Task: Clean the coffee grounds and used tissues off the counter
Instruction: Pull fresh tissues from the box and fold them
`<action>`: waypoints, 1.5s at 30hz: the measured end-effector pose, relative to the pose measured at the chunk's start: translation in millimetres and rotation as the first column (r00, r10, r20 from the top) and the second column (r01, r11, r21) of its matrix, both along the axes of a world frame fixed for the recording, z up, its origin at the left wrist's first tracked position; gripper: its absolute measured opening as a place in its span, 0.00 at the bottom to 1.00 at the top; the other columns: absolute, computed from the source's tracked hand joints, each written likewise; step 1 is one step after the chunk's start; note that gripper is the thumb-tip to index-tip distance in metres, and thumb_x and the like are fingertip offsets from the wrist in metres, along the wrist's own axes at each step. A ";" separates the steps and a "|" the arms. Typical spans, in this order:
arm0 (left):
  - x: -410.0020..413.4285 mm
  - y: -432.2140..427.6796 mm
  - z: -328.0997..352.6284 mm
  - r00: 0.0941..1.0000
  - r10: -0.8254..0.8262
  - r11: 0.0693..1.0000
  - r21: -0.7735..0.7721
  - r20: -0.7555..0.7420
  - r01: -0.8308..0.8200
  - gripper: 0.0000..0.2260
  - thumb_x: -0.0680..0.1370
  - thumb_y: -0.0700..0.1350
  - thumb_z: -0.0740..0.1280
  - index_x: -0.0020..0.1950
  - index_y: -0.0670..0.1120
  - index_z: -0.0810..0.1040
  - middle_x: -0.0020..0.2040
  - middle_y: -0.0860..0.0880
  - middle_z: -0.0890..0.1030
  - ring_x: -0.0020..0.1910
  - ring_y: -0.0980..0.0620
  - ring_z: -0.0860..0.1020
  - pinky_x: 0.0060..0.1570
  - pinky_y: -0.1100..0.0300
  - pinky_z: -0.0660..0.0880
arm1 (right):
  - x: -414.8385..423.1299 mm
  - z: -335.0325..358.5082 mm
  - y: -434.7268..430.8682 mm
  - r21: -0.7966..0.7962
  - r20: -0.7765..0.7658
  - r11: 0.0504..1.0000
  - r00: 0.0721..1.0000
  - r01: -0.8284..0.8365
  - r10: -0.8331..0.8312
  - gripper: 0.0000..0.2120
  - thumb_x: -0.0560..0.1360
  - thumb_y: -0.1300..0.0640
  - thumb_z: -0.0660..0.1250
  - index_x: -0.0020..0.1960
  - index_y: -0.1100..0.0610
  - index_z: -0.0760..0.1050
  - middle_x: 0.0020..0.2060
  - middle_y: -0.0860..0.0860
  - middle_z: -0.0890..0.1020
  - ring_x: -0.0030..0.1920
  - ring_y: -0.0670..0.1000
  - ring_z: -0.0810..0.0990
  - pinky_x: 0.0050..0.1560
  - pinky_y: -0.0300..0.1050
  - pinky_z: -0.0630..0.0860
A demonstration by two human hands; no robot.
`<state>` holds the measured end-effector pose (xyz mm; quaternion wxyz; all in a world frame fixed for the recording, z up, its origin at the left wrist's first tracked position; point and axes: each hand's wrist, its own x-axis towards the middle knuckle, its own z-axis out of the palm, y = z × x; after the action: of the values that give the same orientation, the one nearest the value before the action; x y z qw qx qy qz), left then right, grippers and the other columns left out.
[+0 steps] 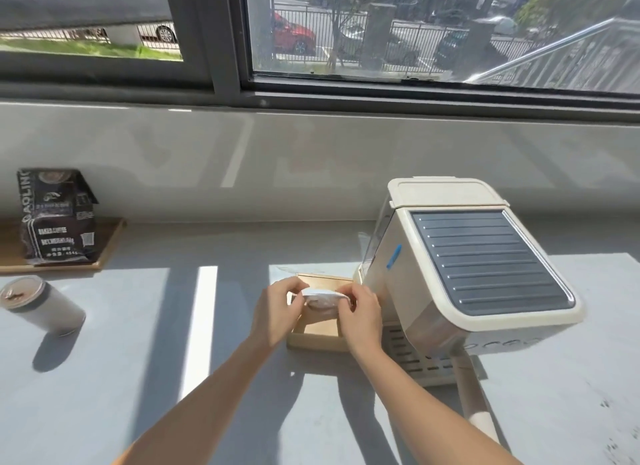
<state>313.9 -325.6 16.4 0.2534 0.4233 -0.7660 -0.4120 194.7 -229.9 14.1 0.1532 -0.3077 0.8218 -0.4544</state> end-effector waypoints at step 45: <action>2.0 0.1 1.9 0.973 -0.222 0.961 -0.151 0.069 0.230 0.04 0.73 0.37 0.67 0.44 0.44 0.80 0.43 0.51 0.80 0.46 0.50 0.75 0.46 0.58 0.70 | -14.4 -0.8 -2.1 0.271 -0.081 0.926 0.953 -0.261 0.292 0.14 0.74 0.64 0.59 0.54 0.52 0.77 0.55 0.50 0.76 0.59 0.53 0.69 0.55 0.47 0.66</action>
<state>315.9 -325.6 18.3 0.2177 0.3222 -0.8458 -0.3651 180.3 -231.9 13.3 0.2051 -0.4249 0.8297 -0.2985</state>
